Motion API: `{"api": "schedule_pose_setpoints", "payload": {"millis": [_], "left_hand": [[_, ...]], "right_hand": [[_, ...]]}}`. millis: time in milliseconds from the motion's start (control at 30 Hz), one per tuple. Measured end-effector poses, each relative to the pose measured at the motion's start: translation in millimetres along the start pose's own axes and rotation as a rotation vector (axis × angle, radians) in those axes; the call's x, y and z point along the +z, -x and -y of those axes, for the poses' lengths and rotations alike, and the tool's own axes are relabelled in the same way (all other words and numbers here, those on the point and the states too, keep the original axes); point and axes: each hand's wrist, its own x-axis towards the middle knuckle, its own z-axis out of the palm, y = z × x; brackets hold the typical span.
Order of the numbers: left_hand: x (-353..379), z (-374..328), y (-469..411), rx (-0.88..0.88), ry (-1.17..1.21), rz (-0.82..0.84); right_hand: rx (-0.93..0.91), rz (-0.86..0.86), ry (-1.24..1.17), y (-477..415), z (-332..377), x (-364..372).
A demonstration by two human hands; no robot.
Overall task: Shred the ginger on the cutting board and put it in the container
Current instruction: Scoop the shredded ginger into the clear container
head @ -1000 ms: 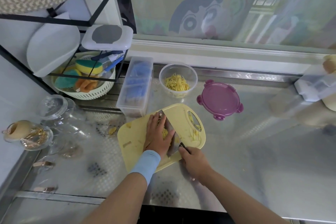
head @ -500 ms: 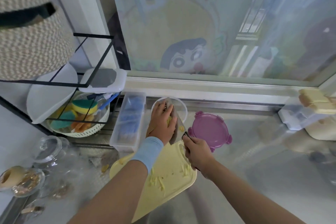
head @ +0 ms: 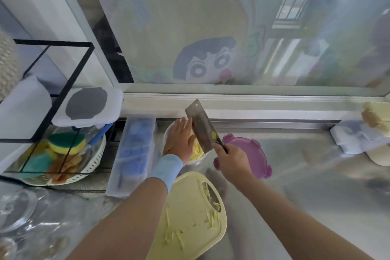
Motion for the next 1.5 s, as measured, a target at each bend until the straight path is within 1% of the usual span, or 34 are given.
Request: {"api": "schedule_pose_setpoints", "payload": {"millis": [67,200,233,300,367,400,467,533,600,667,767,800,833,900,933,1033,1100,1167,1233,1300,1333,1400,1433,1500], "left_hand": [[2.6,8.5,6.3,0.024,0.034,-0.072],[-2.7,5.9,12.2,-0.089,0.234,-0.223],[-6.0,2.9,11.2,-0.083,0.256,-0.240],[-12.6,-2.9,7.0,0.021,0.258,-0.219],[-15.9,-4.3,1.9,0.141,0.196,-0.162],[-15.7,-2.5,0.5,0.161,0.164,-0.124],[-16.3,3.0,4.9,0.073,0.149,-0.037],[-19.4,9.5,16.8,-0.017,0.187,-0.010],[-26.9,13.1,29.3,-0.053,0.266,-0.061],[-38.5,15.6,42.0,-0.088,0.332,-0.162],[-45.4,22.8,74.3,-0.089,0.338,-0.268],[-41.2,27.6,88.2,-0.052,0.306,-0.259],[-33.9,32.8,102.4,-0.006,0.255,-0.205],[-15.6,39.4,132.9,0.037,0.147,0.023],[-7.6,41.8,147.0,0.030,0.109,0.116],[13.2,50.4,178.9,-0.078,-0.009,0.193],[21.7,54.1,195.4,-0.165,-0.101,0.312],[31.8,56.1,210.3,-0.162,-0.129,0.422],[39.7,52.1,223.5,-0.106,-0.044,0.433],[41.1,44.1,231.8,-0.090,0.112,0.378],[40.8,40.4,233.5,-0.070,0.134,0.336],[40.2,35.6,235.1,-0.022,-0.014,0.274],[40.2,35.5,236.2,-0.034,-0.098,0.282],[41.9,37.3,240.1,-0.095,-0.187,0.355]], "right_hand": [[-0.010,-0.014,-0.003,-3.7,-1.6,0.0],[-0.016,-0.007,-0.008,-6.7,-4.5,2.5],[-0.017,-0.007,-0.004,-5.8,-5.2,2.5],[-0.014,-0.003,0.002,-3.6,-6.9,2.1],[-0.016,0.000,0.005,-2.6,-8.4,1.0],[-0.016,-0.003,0.006,-2.4,-8.7,0.2],[-0.016,-0.013,0.007,-1.4,-8.6,-3.2],[-0.025,-0.015,0.015,2.3,-10.5,-7.6],[-0.034,0.005,0.028,9.4,-13.4,-11.1],[-0.034,0.029,0.027,19.0,-18.5,-11.7],[-0.008,0.029,-0.018,36.4,-33.7,-7.7],[0.007,0.025,-0.039,44.1,-41.5,-5.1],[0.021,0.026,-0.062,52.5,-50.2,-1.9],[0.048,0.044,-0.078,71.1,-67.9,4.2],[0.060,0.058,-0.073,80.3,-76.4,8.3],[0.099,0.111,-0.009,103.5,-99.3,21.4],[0.121,0.122,-0.007,114.9,-112.5,28.4],[0.145,0.104,-0.021,122.2,-123.8,30.9],[0.172,0.071,-0.010,126.7,-132.9,29.3],[0.189,0.046,-0.006,130.5,-139.4,26.9],[0.189,0.039,-0.004,132.4,-141.3,26.3],[0.180,0.040,0.003,134.7,-143.8,27.5],[0.173,0.039,0.008,135.4,-144.1,28.4],[0.167,0.024,0.005,136.2,-144.2,28.8]]}}
